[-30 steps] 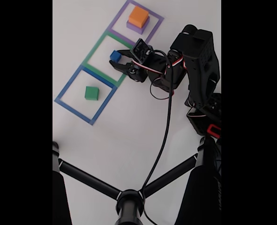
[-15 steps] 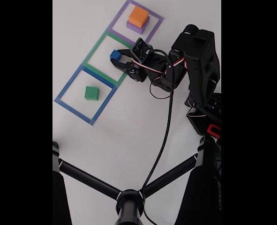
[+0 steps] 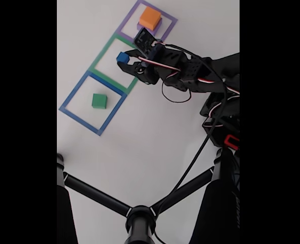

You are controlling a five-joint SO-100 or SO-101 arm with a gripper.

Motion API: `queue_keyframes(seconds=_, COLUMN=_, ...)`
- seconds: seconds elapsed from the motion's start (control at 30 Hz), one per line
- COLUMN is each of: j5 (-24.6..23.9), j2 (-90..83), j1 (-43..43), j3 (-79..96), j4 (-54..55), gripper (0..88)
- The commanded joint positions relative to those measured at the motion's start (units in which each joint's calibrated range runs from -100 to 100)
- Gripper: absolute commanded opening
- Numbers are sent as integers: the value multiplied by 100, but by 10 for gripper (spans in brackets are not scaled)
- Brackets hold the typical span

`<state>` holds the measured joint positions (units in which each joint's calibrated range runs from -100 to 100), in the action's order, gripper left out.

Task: Tower of hanoi

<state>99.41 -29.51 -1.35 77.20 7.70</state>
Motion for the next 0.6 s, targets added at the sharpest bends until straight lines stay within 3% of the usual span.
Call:
queue_keyframes(seconds=0.0, j5=59, j2=-1276, j1=49, j3=-756, j4=-2082, gripper=36)
queue_keyframes(seconds=0.43, j5=59, j2=-1728, j1=-498, j3=-5547, j4=-7953, gripper=31)
queue_keyframes(seconds=0.57, j5=59, j2=-1728, j1=-824, j3=-6483, j4=-8973, gripper=32)
